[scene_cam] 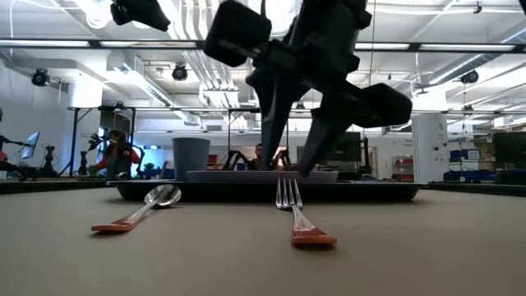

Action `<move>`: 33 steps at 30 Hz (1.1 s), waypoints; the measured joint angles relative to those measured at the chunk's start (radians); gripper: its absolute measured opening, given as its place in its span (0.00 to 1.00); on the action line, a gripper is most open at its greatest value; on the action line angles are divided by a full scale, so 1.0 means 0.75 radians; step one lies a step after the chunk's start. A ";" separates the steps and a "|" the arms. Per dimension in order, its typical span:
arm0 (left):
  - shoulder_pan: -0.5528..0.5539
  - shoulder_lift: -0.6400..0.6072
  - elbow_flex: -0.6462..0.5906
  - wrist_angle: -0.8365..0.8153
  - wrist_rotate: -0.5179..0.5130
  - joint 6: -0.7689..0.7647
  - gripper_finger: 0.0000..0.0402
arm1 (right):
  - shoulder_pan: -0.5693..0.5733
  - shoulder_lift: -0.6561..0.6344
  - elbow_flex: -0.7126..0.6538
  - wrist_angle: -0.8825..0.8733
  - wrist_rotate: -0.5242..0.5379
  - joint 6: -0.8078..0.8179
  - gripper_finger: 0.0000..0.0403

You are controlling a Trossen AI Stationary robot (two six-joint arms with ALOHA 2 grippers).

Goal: Pick and place plate/cup/fork/spoon on tray
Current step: Put the orange fork on the black serving tray to the right of the white plate

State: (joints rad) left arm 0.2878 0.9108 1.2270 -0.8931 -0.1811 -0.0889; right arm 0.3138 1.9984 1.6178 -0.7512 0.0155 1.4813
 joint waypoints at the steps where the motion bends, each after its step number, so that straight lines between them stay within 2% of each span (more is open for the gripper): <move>1: 0.000 -0.004 0.000 -0.007 0.001 0.020 0.24 | 0.000 0.000 -0.002 -0.005 0.010 0.023 0.39; 10: -0.001 -0.038 0.000 -0.053 0.007 0.058 0.24 | 0.000 0.050 -0.005 0.025 0.004 0.102 0.41; 18: -0.001 -0.073 0.000 -0.052 0.007 0.059 0.24 | 0.005 0.124 -0.001 0.076 -0.117 0.155 0.41; 23: -0.001 -0.085 0.000 -0.052 0.007 0.059 0.24 | 0.005 0.126 -0.001 0.071 -0.117 0.182 0.41; 27: -0.001 -0.096 0.000 -0.053 0.007 0.062 0.24 | 0.005 0.126 -0.002 0.060 -0.121 0.197 0.33; 33: -0.001 -0.116 0.000 -0.055 0.007 0.070 0.24 | 0.005 0.127 -0.003 0.024 -0.123 0.195 0.12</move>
State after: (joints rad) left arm 0.2871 0.8234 1.2270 -0.9340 -0.1761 -0.0364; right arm 0.3177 2.0932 1.6154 -0.7331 -0.0768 1.6278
